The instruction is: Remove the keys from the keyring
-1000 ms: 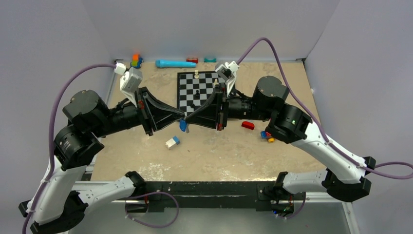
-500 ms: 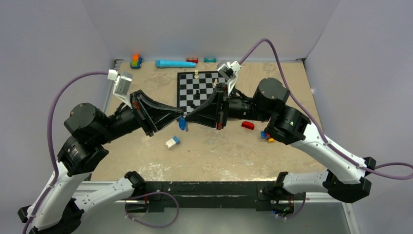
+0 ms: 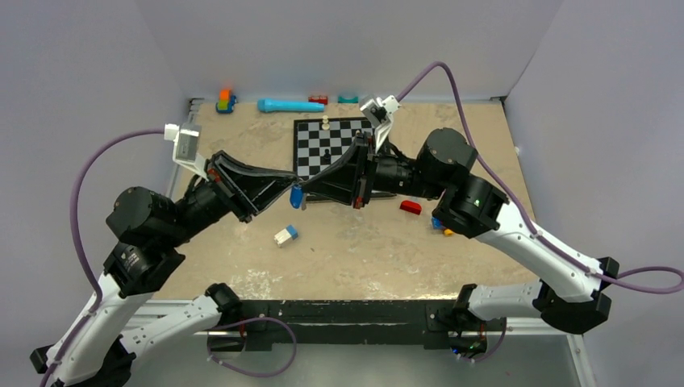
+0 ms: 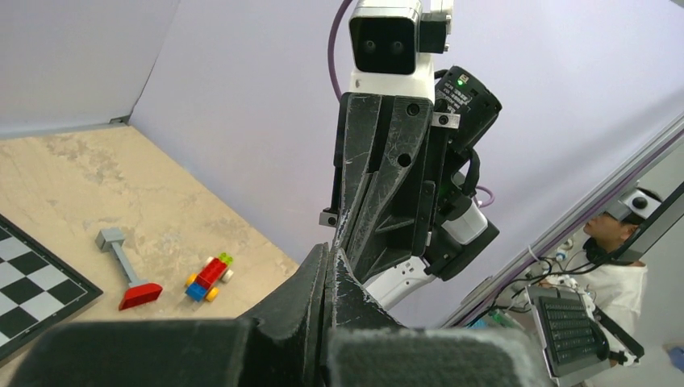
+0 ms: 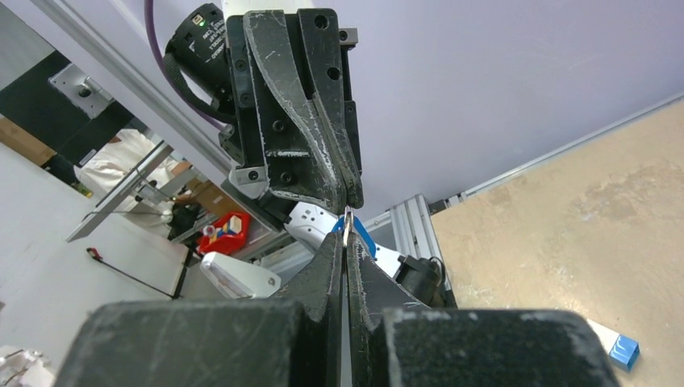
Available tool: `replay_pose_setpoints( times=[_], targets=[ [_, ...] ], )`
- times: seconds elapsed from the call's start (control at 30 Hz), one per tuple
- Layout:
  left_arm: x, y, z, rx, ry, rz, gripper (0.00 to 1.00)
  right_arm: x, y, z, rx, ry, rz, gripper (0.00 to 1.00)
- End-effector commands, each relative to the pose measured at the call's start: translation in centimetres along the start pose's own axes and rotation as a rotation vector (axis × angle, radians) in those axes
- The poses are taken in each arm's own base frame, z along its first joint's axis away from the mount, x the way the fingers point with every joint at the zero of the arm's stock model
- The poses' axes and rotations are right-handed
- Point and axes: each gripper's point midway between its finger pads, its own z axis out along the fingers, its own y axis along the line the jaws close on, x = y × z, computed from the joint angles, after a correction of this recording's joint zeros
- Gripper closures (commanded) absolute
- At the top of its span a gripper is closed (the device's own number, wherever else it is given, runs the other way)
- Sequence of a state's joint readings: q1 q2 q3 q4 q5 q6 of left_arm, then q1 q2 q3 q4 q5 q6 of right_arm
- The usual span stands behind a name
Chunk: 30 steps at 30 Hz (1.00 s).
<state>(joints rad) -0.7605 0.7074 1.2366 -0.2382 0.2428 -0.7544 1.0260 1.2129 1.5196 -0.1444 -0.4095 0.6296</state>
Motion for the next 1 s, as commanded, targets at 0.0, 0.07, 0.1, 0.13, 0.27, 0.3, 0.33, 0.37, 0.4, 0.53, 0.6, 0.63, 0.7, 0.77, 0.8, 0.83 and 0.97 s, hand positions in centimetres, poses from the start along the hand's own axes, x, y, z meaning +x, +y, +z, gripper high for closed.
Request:
replay_pose_setpoints(
  times=[0.0, 0.07, 0.1, 0.13, 0.27, 0.3, 0.33, 0.37, 0.4, 0.53, 0.6, 0.63, 0.7, 0.77, 0.8, 0.83, 0.97],
  targets=[
    [-3.1, -0.5, -0.1, 0.008, -0.164, -0.011, 1.00, -0.9, 0.9, 0.1, -0.034, -0.033, -0.003, 1.00],
    [-3.0, -0.5, 0.1, 0.019, -0.171, -0.021, 1.00, -1.0, 0.9, 0.2, -0.036, -0.040, -0.001, 1.00],
    [-3.0, -0.4, 0.2, 0.022, -0.175, -0.026, 1.00, -1.0, 0.9, 0.3, -0.038, -0.042, 0.001, 1.00],
    [-3.1, -0.4, 0.2, 0.022, -0.181, -0.028, 1.00, -1.1, 0.9, 0.3, -0.037, -0.047, 0.002, 1.00],
    [-3.8, -0.3, 0.0, 0.015, -0.226, -0.038, 1.00, -1.5, 0.9, 0.5, -0.038, -0.067, 0.003, 1.00],
    [-4.0, -0.1, 0.0, 0.006, -0.237, -0.045, 1.00, -1.7, 0.9, 0.5, -0.039, -0.075, 0.003, 1.00],
    [-4.0, 0.1, -0.1, -0.005, -0.245, -0.054, 1.00, -1.8, 0.9, 0.5, -0.038, -0.083, 0.003, 1.00],
    [-4.7, -0.2, -0.2, 0.010, -0.278, -0.057, 1.00, -2.0, 0.9, 0.6, -0.038, -0.091, 0.005, 1.00],
    [-4.8, -0.1, -0.3, 0.009, -0.293, -0.064, 1.00, -2.1, 0.9, 0.7, -0.040, -0.096, 0.009, 1.00],
    [-5.1, 0.2, -0.3, 0.003, -0.319, -0.090, 1.00, -2.3, 0.8, 0.9, -0.038, -0.106, 0.014, 1.00],
    [-5.1, 0.3, -0.1, 0.007, -0.326, -0.109, 1.00, -2.3, 0.6, 0.9, -0.029, -0.109, 0.019, 1.00],
    [-5.2, 0.3, -0.1, 0.013, -0.337, -0.118, 1.00, -2.5, 0.6, 1.0, -0.029, -0.119, 0.017, 1.00],
    [-5.3, 0.4, 0.0, 0.014, -0.351, -0.139, 1.00, -2.9, 0.7, 1.0, -0.035, -0.138, 0.015, 1.00],
    [-5.8, 0.8, -0.1, -0.001, -0.386, -0.156, 1.00, -3.2, 0.7, 1.1, -0.034, -0.150, 0.014, 1.00],
    [-5.9, 1.0, -0.2, -0.010, -0.397, -0.166, 1.00, -3.3, 0.8, 1.1, -0.037, -0.154, 0.015, 1.00],
    [-6.0, 1.1, -0.3, -0.016, -0.405, -0.171, 1.00, -3.3, 0.9, 1.1, -0.040, -0.157, 0.014, 1.00],
    [-6.3, 0.9, -0.1, -0.022, -0.395, -0.159, 1.00, -3.8, 1.2, 1.2, -0.045, -0.161, 0.005, 1.00]
  ],
)
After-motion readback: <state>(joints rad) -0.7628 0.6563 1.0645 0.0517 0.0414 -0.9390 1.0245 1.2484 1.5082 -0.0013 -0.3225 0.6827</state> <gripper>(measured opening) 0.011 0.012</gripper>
